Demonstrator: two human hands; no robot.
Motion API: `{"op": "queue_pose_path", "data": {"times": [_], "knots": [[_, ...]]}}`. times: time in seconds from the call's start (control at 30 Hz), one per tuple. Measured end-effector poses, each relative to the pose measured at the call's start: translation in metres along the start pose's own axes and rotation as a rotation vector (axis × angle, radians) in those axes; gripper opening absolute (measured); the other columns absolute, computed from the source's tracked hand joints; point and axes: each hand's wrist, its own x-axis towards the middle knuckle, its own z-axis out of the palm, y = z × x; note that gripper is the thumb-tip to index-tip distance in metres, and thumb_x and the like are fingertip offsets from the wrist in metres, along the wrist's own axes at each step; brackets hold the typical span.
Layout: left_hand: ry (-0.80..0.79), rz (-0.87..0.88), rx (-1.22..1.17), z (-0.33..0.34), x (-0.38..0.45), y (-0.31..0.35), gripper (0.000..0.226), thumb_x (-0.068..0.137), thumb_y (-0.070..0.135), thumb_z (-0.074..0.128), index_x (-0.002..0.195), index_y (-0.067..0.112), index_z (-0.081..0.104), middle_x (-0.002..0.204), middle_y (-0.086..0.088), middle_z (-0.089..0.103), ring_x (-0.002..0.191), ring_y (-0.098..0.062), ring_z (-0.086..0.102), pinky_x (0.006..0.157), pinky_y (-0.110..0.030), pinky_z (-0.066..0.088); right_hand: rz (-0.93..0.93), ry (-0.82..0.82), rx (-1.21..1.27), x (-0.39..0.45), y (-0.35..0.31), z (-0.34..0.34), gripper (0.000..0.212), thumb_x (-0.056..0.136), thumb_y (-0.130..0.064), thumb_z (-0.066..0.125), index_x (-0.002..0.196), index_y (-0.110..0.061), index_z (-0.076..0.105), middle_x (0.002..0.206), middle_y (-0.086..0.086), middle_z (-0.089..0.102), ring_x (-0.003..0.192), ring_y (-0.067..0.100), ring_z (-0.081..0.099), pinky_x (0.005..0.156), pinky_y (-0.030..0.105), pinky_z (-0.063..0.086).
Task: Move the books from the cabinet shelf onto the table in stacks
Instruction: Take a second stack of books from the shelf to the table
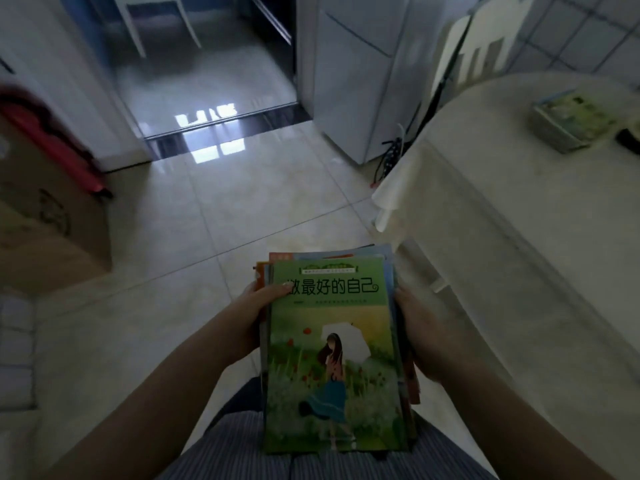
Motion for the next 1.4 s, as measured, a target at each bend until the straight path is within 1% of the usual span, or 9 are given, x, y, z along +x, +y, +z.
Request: {"op": "queue_pose_path", "data": {"times": [0.13, 0.37, 0.57, 0.67, 0.8, 0.93, 1.1, 1.27, 1.4], "knots": [[-0.096, -0.060, 0.074, 0.034, 0.042, 0.019, 0.050, 0.073, 0.027, 0.065, 0.121, 0.014, 0.057, 0.107, -0.013, 0.072, 0.092, -0.031, 0.070, 0.069, -0.040, 0.059, 0.041, 0.078, 0.067, 0.010, -0.001, -0.035, 0.050, 0.100, -0.040, 0.025, 0.104, -0.010, 0.065, 0.099, 0.015, 0.072, 0.093, 0.029, 0.069, 0.090, 0.052, 0.052], [-0.264, -0.122, 0.205, 0.095, 0.131, 0.069, 0.039, 0.080, 0.026, 0.063, 0.117, 0.018, 0.058, 0.105, -0.009, 0.073, 0.094, -0.029, 0.071, 0.068, -0.038, 0.058, 0.077, 0.268, 0.244, 0.050, -0.018, -0.088, 0.042, 0.101, -0.043, 0.026, 0.115, -0.022, 0.059, 0.107, 0.010, 0.070, 0.096, 0.024, 0.069, 0.090, 0.048, 0.053], [-0.376, -0.106, 0.306, 0.145, 0.205, 0.118, 0.059, 0.069, 0.023, 0.072, 0.123, 0.020, 0.049, 0.111, -0.010, 0.071, 0.095, -0.029, 0.070, 0.071, -0.041, 0.058, 0.119, 0.433, 0.319, 0.090, -0.048, -0.125, 0.045, 0.092, -0.060, 0.033, 0.119, -0.029, 0.052, 0.113, 0.007, 0.066, 0.100, 0.025, 0.067, 0.090, 0.050, 0.052], [-0.439, -0.140, 0.368, 0.169, 0.232, 0.131, 0.060, 0.068, 0.024, 0.073, 0.123, 0.021, 0.049, 0.112, -0.009, 0.070, 0.095, -0.027, 0.070, 0.071, -0.040, 0.058, 0.140, 0.484, 0.342, 0.101, -0.055, -0.137, 0.052, 0.086, -0.067, 0.037, 0.120, -0.031, 0.051, 0.109, 0.002, 0.067, 0.097, 0.022, 0.067, 0.087, 0.045, 0.054], [-0.522, -0.187, 0.455, 0.198, 0.258, 0.136, 0.058, 0.071, 0.024, 0.073, 0.124, 0.022, 0.049, 0.114, -0.008, 0.069, 0.097, -0.027, 0.070, 0.075, -0.042, 0.058, 0.148, 0.530, 0.382, 0.108, -0.056, -0.155, 0.040, 0.094, -0.055, 0.033, 0.103, -0.027, 0.061, 0.098, 0.003, 0.070, 0.090, 0.020, 0.068, 0.078, 0.036, 0.054], [-0.588, -0.223, 0.510, 0.235, 0.279, 0.137, 0.051, 0.069, 0.024, 0.072, 0.115, 0.026, 0.052, 0.111, -0.007, 0.070, 0.094, -0.025, 0.070, 0.072, -0.039, 0.058, 0.210, 0.632, 0.460, 0.113, -0.049, -0.177, 0.049, 0.093, -0.059, 0.030, 0.119, -0.025, 0.055, 0.110, 0.004, 0.066, 0.100, 0.023, 0.064, 0.091, 0.042, 0.051], [-0.585, -0.241, 0.568, 0.290, 0.315, 0.131, 0.058, 0.066, 0.026, 0.075, 0.119, 0.024, 0.052, 0.113, -0.011, 0.068, 0.100, -0.030, 0.068, 0.083, -0.048, 0.055, 0.190, 0.595, 0.565, 0.115, -0.044, -0.223, 0.050, 0.096, -0.053, 0.024, 0.111, -0.025, 0.064, 0.093, -0.001, 0.075, 0.084, 0.014, 0.072, 0.066, 0.024, 0.055], [-0.584, -0.223, 0.636, 0.368, 0.346, 0.119, 0.055, 0.062, 0.030, 0.075, 0.113, 0.024, 0.057, 0.107, -0.009, 0.071, 0.096, -0.028, 0.070, 0.084, -0.048, 0.055, 0.156, 0.603, 0.643, 0.120, -0.041, -0.295, 0.065, 0.070, -0.059, 0.056, 0.123, -0.023, 0.048, 0.112, 0.004, 0.066, 0.099, 0.022, 0.066, 0.086, 0.042, 0.055], [-0.625, -0.188, 0.684, 0.439, 0.364, 0.103, 0.050, 0.064, 0.031, 0.075, 0.111, 0.025, 0.058, 0.106, -0.005, 0.072, 0.094, -0.025, 0.071, 0.078, -0.042, 0.057, 0.153, 0.608, 0.668, 0.118, -0.028, -0.359, 0.061, 0.075, -0.039, 0.069, 0.126, -0.019, 0.043, 0.113, 0.004, 0.064, 0.097, 0.022, 0.067, 0.079, 0.038, 0.057]]}}
